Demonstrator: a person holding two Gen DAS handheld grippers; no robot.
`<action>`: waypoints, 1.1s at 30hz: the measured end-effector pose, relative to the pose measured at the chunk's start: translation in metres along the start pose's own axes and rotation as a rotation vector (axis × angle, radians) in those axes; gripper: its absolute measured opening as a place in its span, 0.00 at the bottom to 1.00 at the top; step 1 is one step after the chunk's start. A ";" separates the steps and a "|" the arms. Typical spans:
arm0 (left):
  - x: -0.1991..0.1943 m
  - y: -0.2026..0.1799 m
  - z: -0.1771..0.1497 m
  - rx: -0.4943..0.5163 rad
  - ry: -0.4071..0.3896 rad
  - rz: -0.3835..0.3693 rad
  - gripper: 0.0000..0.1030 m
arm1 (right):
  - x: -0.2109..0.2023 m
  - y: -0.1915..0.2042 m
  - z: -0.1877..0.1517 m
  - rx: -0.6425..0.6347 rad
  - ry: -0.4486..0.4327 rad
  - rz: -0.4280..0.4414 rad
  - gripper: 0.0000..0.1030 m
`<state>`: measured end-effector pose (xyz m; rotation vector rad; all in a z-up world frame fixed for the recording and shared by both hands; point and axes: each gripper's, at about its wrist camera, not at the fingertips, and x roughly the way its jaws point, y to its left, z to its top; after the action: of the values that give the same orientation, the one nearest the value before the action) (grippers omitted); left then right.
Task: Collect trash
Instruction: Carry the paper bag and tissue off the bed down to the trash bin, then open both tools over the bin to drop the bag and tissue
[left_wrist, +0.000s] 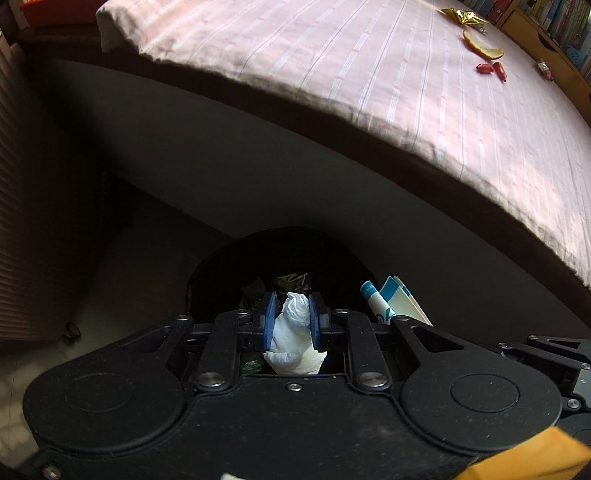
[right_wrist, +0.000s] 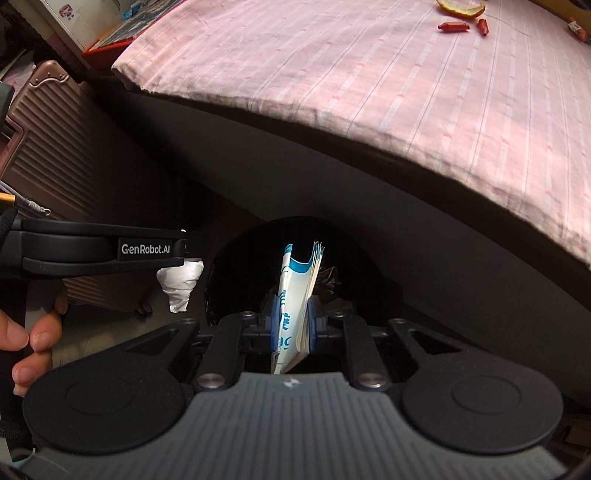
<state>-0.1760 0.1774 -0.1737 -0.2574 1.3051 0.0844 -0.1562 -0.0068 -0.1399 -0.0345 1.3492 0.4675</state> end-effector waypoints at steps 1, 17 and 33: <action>0.007 0.002 -0.002 -0.007 0.012 0.004 0.17 | 0.005 0.000 -0.001 0.005 0.008 0.003 0.19; 0.089 0.023 -0.015 -0.082 0.118 0.022 0.19 | 0.074 -0.013 0.001 0.101 0.081 0.002 0.20; 0.106 0.032 -0.016 -0.101 0.147 0.036 0.37 | 0.093 -0.012 0.004 0.103 0.111 -0.001 0.30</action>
<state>-0.1693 0.1959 -0.2838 -0.3312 1.4541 0.1648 -0.1349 0.0119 -0.2292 0.0235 1.4809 0.3994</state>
